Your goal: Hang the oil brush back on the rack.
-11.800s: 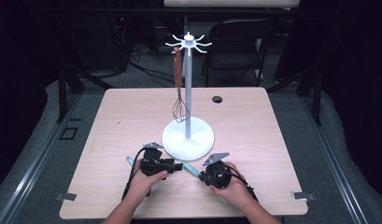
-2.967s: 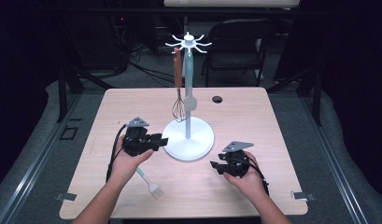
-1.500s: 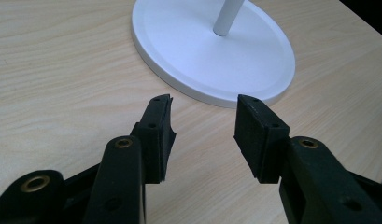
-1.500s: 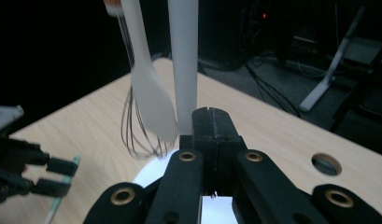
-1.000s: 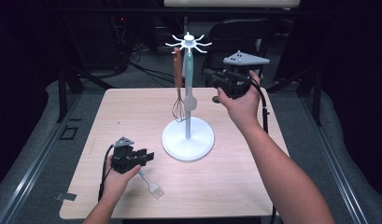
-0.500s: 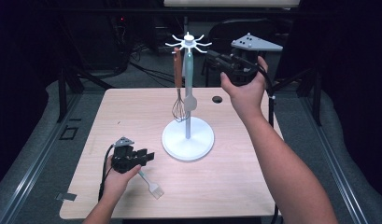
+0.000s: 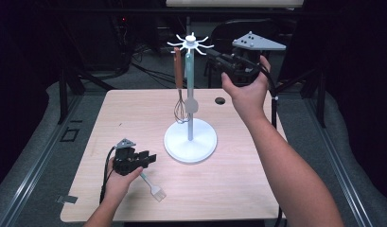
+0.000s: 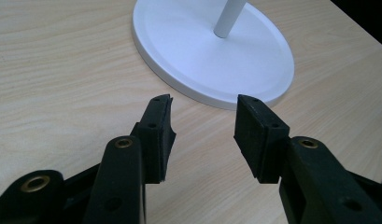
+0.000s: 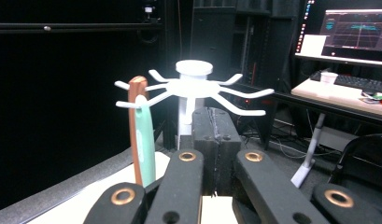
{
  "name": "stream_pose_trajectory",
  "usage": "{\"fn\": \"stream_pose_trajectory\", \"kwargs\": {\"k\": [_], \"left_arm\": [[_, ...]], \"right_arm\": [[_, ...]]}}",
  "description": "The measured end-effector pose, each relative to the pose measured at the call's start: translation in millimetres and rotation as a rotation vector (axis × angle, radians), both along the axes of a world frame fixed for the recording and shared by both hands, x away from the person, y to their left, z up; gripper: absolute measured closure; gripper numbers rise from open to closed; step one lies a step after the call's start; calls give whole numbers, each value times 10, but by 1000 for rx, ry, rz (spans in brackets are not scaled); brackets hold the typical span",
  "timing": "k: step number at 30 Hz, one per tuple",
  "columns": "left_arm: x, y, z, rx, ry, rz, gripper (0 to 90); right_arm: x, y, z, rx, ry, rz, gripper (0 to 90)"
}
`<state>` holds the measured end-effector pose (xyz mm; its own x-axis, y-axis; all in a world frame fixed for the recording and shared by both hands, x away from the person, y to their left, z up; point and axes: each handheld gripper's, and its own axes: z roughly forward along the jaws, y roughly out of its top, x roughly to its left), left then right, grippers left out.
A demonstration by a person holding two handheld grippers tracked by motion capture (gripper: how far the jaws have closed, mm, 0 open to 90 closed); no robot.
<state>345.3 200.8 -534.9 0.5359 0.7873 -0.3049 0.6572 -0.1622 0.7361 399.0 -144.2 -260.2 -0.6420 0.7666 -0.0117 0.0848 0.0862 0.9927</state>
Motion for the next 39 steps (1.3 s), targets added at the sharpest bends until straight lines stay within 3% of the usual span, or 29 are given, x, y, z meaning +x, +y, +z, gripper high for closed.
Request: {"fn": "stream_pose_trajectory", "kwargs": {"k": [15,29,39], "left_arm": [[2,13,3,7,-4,-1,564],[7,18,3,1,-6,4,564],[9,44,6,-4,-6,14,565]], "right_arm": [[-76,239,-1,-34,-27,46,900],[-70,265,-36,-60,-16,38,900],[-85,271,-282,-79,27,42,900]]}}
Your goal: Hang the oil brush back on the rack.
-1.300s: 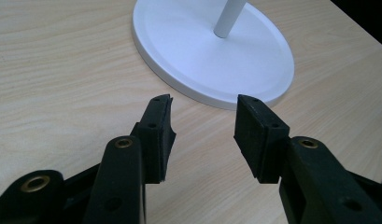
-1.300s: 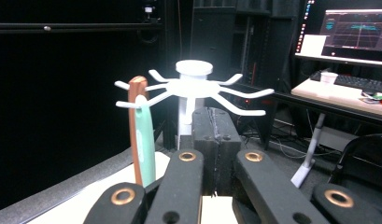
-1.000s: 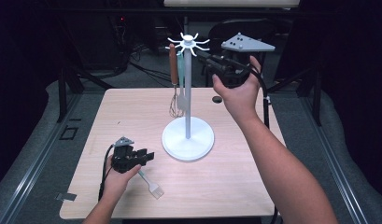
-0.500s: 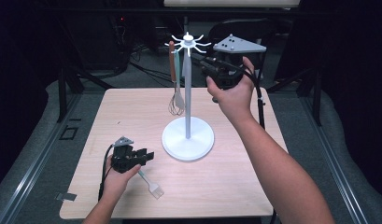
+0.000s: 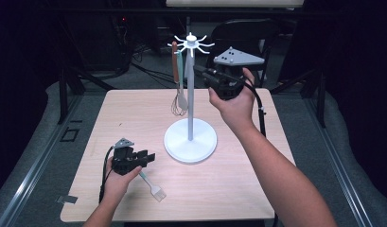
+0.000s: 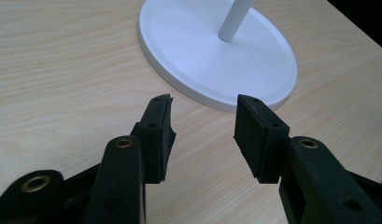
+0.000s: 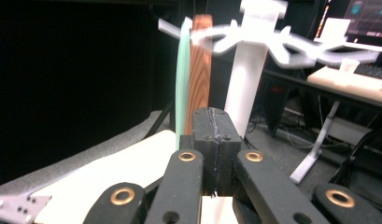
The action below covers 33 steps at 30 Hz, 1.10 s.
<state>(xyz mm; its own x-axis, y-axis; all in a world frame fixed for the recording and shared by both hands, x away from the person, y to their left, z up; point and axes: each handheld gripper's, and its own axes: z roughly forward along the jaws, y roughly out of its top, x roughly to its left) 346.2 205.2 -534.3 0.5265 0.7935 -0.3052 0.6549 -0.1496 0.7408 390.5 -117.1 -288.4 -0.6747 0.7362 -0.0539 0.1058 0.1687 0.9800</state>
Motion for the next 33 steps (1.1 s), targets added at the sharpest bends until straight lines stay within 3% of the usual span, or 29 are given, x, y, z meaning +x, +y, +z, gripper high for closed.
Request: {"fn": "stream_pose_trajectory", "kwargs": {"k": [6,17,21,22,23,26,28,29,33], "left_arm": [[3,11,-1,-2,0,7,565],[9,43,-4,2,0,21,565],[12,55,-9,3,0,23,565],[12,58,-8,7,0,25,565],[12,60,-7,7,-1,28,564],[11,66,-4,7,-1,31,564],[13,69,-10,9,-6,36,564],[13,69,-10,9,-6,36,564],[15,81,-16,10,-7,44,564]], "right_arm": [[-8,-21,-205,-9,36,7,896],[-71,-24,-788,-67,158,37,851],[-107,17,-1041,-124,210,53,831],[-107,17,-1041,-124,210,53,831],[-128,47,-1167,-159,229,60,826],[-145,78,-1300,-177,264,73,814],[-161,119,-1468,-208,307,81,796],[-161,119,-1468,-208,307,81,796],[-177,194,-1672,-251,384,102,766]]}}
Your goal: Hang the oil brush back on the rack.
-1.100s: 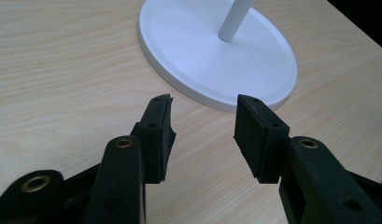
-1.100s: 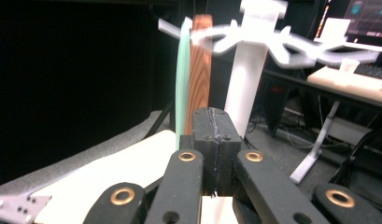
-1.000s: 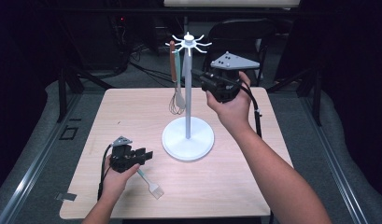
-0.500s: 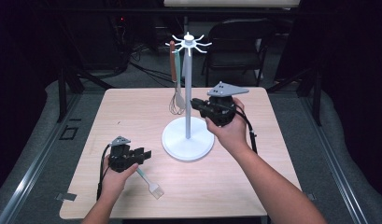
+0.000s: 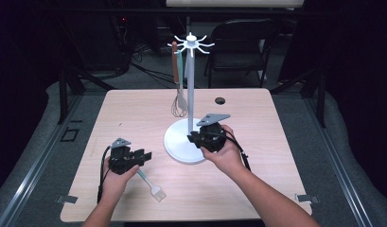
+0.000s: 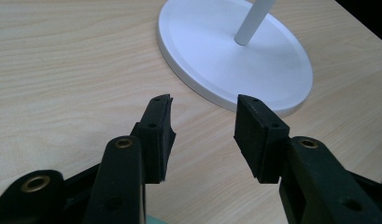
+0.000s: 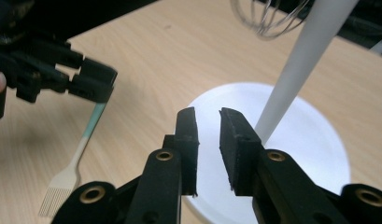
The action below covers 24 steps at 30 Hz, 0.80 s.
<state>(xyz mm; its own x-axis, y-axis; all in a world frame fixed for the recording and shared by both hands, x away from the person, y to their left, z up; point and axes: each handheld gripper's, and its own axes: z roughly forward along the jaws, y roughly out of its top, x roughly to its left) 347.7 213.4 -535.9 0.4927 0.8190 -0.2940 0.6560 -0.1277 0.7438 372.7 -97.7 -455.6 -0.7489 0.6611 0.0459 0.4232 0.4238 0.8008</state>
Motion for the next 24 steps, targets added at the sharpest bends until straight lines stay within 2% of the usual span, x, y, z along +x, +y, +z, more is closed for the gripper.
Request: {"fn": "stream_pose_trajectory", "kwargs": {"k": [6,9,14,17,24], "left_arm": [[5,9,-7,1,-2,1,564],[8,16,-11,4,0,6,564],[11,20,-18,3,0,10,564],[12,26,-18,6,2,14,564],[23,43,-27,9,2,12,564]], "right_arm": [[-28,115,-196,-53,67,24,733],[-49,197,-318,-87,117,41,719],[-64,302,-431,-135,158,60,697],[-69,419,-517,-175,201,81,677],[-93,644,-618,-215,234,128,668]]}}
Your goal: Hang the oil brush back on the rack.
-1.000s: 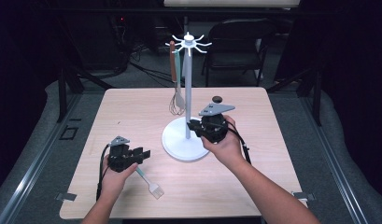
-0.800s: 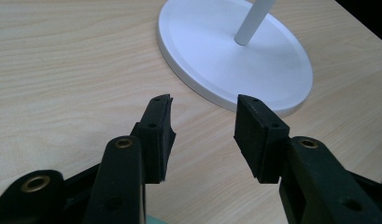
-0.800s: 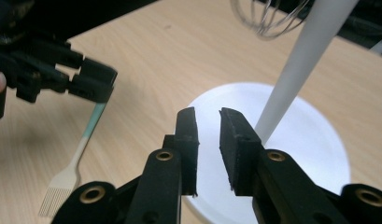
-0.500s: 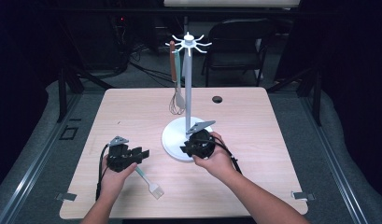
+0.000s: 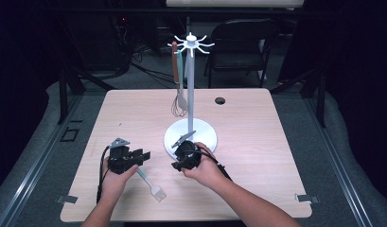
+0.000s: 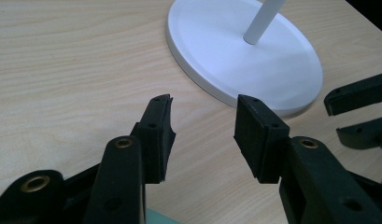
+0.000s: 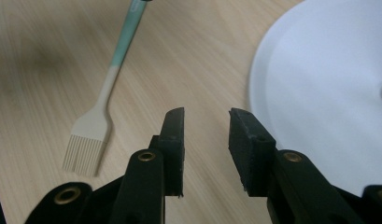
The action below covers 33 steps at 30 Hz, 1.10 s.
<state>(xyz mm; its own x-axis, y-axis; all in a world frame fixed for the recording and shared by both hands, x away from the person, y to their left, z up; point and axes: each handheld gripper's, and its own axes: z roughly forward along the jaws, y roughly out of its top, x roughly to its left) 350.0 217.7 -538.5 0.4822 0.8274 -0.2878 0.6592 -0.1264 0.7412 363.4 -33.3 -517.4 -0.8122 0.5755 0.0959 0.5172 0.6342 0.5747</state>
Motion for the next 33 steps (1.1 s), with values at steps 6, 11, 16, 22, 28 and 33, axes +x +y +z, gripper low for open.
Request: {"fn": "stream_pose_trajectory", "kwargs": {"k": [6,11,16,22,28,33], "left_arm": [[8,15,-16,3,-1,8,564],[11,23,-23,3,-1,10,564],[11,7,-31,4,-1,7,564],[12,-12,-39,10,3,3,564],[12,-23,-44,14,4,-1,564],[11,-22,-47,14,7,-1,564]], "right_arm": [[-49,220,-75,-5,24,48,666],[-148,416,-159,-4,8,82,647],[-262,589,-250,23,20,97,675],[-364,743,-362,42,13,108,685],[-396,834,-469,0,18,100,692],[-418,810,-473,3,36,100,780]]}}
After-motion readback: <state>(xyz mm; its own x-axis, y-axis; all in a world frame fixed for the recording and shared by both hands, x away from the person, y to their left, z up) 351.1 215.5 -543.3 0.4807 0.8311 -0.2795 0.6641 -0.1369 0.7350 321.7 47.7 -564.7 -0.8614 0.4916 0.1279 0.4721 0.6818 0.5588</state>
